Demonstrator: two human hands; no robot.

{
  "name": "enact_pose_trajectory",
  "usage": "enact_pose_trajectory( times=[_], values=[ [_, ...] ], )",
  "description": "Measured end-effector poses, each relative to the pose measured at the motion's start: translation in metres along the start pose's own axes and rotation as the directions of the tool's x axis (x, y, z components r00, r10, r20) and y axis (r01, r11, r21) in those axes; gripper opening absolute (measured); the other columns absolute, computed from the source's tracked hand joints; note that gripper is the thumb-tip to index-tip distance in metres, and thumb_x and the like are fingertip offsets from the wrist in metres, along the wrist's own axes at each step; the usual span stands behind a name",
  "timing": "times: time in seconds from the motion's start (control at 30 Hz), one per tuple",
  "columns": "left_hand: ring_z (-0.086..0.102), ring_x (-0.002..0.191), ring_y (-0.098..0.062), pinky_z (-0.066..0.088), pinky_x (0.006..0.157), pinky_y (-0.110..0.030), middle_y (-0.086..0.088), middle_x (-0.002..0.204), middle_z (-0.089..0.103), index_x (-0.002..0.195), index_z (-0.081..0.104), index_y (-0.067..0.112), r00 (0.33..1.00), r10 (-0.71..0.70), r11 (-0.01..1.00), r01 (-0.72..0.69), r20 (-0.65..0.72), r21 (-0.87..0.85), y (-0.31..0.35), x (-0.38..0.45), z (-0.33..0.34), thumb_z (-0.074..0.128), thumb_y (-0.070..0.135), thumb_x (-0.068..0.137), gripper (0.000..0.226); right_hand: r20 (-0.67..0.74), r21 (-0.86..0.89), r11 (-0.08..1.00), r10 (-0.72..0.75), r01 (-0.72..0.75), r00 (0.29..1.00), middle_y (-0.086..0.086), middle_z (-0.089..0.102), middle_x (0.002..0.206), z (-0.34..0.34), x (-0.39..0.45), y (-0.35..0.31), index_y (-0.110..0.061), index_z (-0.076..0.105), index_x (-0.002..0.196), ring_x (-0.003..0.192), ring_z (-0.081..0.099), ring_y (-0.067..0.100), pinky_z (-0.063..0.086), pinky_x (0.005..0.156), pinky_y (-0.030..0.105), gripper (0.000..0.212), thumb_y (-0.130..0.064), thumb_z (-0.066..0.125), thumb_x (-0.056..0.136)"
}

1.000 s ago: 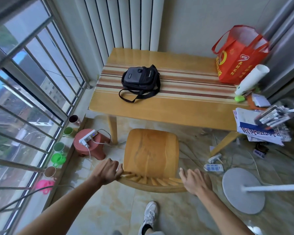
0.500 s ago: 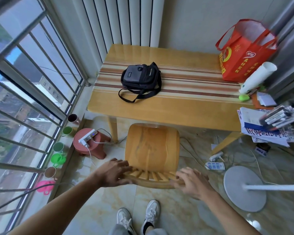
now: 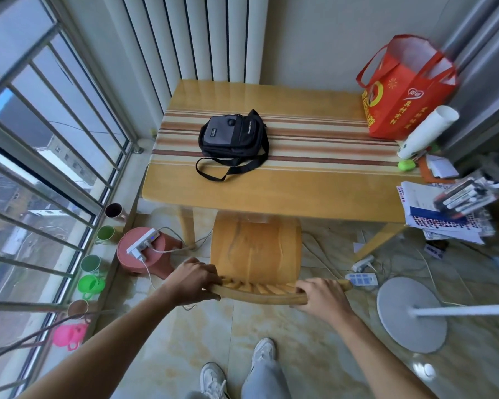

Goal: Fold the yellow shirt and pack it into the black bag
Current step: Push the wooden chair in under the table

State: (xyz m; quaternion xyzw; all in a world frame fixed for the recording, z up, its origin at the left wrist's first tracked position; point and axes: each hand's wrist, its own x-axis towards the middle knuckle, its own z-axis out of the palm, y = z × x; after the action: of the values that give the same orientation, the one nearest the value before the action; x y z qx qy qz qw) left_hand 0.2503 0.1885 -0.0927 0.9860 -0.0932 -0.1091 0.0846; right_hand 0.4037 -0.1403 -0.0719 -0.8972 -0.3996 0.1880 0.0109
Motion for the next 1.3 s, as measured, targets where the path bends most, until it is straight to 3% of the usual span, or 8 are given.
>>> enact_pose_trajectory(
  times=[0.17, 0.33, 0.5, 0.67, 0.87, 1.17, 1.3],
  values=[
    [0.063, 0.094, -0.004, 0.044, 0.085, -0.034, 0.021, 0.097, 0.068, 0.107, 0.067, 0.045, 0.995, -0.096, 0.995, 0.095, -0.024, -0.042, -0.014, 0.013, -0.008, 0.055, 0.07, 0.074, 0.044, -0.012, -0.008, 0.999, -0.035, 0.035, 0.999, -0.013, 0.072, 0.091, -0.006, 0.024, 0.01, -0.031, 0.066, 0.094, 0.086, 0.067, 0.015, 0.045, 0.073, 0.033, 0.045, -0.07, 0.06, 0.071],
    [0.062, 0.092, -0.006, 0.034, 0.082, -0.028, 0.022, 0.096, 0.069, 0.106, 0.069, 0.045, 0.99, -0.119, 0.991, 0.113, -0.079, -0.078, -0.02, 0.031, -0.021, 0.053, 0.074, 0.073, 0.047, -0.038, -0.017, 0.998, -0.059, 0.058, 0.998, -0.011, 0.069, 0.081, -0.023, 0.046, 0.029, -0.032, 0.064, 0.088, 0.079, 0.065, 0.012, 0.043, 0.065, 0.031, 0.051, -0.078, 0.056, 0.067],
    [0.061, 0.089, -0.006, 0.042, 0.082, -0.033, 0.023, 0.097, 0.068, 0.108, 0.067, 0.048, 0.993, -0.11, 0.991, 0.106, -0.049, -0.082, -0.018, 0.041, -0.019, 0.051, 0.074, 0.076, 0.044, -0.015, -0.031, 0.995, -0.097, 0.096, 0.995, -0.013, 0.068, 0.085, -0.027, 0.051, 0.037, -0.031, 0.06, 0.09, 0.083, 0.061, 0.01, 0.043, 0.065, 0.031, 0.045, -0.071, 0.059, 0.072],
    [0.062, 0.089, -0.005, 0.038, 0.08, -0.031, 0.023, 0.096, 0.067, 0.103, 0.068, 0.048, 0.989, -0.142, 0.986, 0.138, -0.04, -0.095, -0.016, 0.035, -0.005, 0.057, 0.071, 0.073, 0.04, -0.071, -0.071, 0.987, -0.15, 0.145, 0.986, -0.015, 0.063, 0.076, -0.007, 0.045, 0.035, -0.032, 0.055, 0.082, 0.078, 0.059, 0.011, 0.034, 0.059, 0.027, 0.037, -0.066, 0.051, 0.072],
    [0.059, 0.093, -0.006, 0.038, 0.086, -0.033, 0.024, 0.096, 0.067, 0.105, 0.069, 0.045, 0.977, -0.206, 0.976, 0.2, -0.059, -0.092, -0.027, 0.044, -0.02, 0.062, 0.066, 0.073, 0.039, -0.106, -0.129, 0.974, -0.202, 0.188, 0.974, -0.014, 0.062, 0.075, -0.007, 0.068, 0.041, -0.034, 0.054, 0.085, 0.076, 0.06, 0.012, 0.047, 0.066, 0.03, 0.037, -0.068, 0.062, 0.076],
    [0.056, 0.101, -0.006, 0.027, 0.087, -0.029, 0.024, 0.101, 0.066, 0.112, 0.066, 0.047, 0.96, -0.279, 0.958, 0.278, -0.002, -0.075, -0.025, 0.052, -0.019, 0.059, 0.065, 0.075, 0.042, -0.061, -0.146, 0.967, -0.219, 0.208, 0.974, -0.014, 0.061, 0.086, -0.008, 0.081, 0.044, -0.036, 0.051, 0.095, 0.085, 0.061, 0.013, 0.051, 0.081, 0.035, 0.036, -0.067, 0.061, 0.08],
    [0.055, 0.106, -0.007, 0.02, 0.086, -0.027, 0.023, 0.104, 0.066, 0.113, 0.067, 0.046, 0.947, -0.322, 0.944, 0.32, -0.012, -0.082, -0.023, 0.056, -0.021, 0.062, 0.063, 0.076, 0.042, -0.073, -0.157, 0.968, -0.21, 0.197, 0.975, -0.013, 0.061, 0.082, -0.011, 0.087, 0.047, -0.035, 0.051, 0.092, 0.082, 0.061, 0.014, 0.049, 0.077, 0.034, 0.037, -0.067, 0.063, 0.078]
  ],
)
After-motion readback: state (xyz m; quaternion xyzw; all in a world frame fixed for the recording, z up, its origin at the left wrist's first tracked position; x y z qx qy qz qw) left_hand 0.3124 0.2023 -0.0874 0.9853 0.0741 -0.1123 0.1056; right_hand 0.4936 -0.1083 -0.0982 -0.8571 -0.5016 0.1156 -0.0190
